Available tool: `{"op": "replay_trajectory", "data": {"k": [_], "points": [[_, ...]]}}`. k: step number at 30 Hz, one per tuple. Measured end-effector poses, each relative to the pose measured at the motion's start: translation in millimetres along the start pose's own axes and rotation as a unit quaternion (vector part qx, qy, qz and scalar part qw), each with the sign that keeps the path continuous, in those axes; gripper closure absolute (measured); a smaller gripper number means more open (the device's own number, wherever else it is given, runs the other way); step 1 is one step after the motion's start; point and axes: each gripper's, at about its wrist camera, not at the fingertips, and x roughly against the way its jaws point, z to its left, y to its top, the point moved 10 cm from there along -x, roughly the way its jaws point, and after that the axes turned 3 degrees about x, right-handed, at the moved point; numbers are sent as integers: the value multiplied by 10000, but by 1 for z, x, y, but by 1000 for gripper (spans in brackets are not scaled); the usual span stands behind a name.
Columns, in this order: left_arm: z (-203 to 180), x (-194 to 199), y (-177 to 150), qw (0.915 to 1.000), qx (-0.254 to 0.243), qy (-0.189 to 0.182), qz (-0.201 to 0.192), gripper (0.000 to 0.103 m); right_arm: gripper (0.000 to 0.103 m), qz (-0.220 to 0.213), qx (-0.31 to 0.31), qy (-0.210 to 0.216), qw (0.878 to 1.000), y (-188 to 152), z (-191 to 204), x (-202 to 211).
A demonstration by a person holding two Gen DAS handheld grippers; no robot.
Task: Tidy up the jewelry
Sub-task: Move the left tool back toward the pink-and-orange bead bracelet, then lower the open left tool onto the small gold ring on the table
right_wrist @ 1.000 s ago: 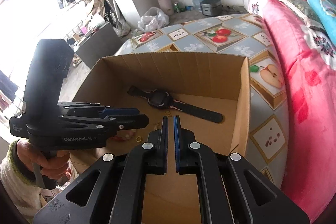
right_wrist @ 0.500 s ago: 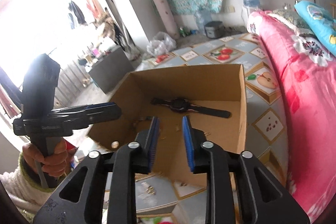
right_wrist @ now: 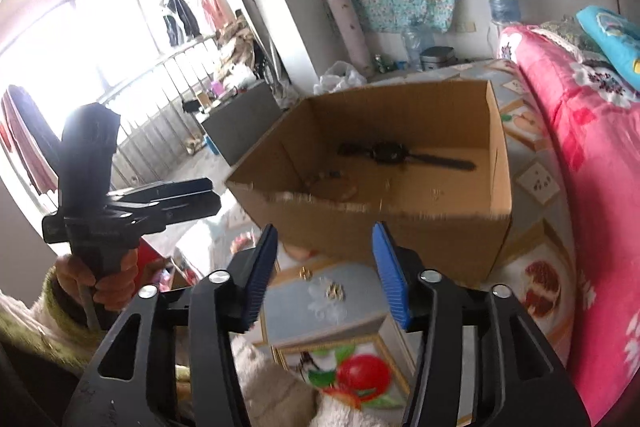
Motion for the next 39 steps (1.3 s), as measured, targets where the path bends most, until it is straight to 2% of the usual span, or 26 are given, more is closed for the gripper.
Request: {"op": "replay_trajectory", "data": {"k": [4,6,11,14,18,30,36,39], "points": [[15,-12,-26,9991,66,340,252,14,42,306,-100,-269,9991,-25,-10,-13],[25,-23,-41,9966,70,676,475,14,39,510,-164,-500,9973,-36,-18,-19],[40,-42,-70,9892,78,1176,866,14,30,1078,-233,-1473,9829,-62,-52,-31],[42,-48,-81,9863,84,1312,995,14,25,1315,-250,-1868,9732,-74,-67,-35],[46,-58,-95,9832,152,1390,1175,14,22,1599,-275,-2166,9627,-87,-81,-42],[41,-87,-102,9747,154,1546,1605,14,9,2011,122,-2476,9477,-101,-85,-63],[40,-90,-103,9728,151,1619,1649,14,8,1994,-207,-2209,9545,-105,-87,-65],[38,-94,-102,9725,156,1626,1661,14,8,1965,-85,-2208,9553,-104,-88,-65]]}}
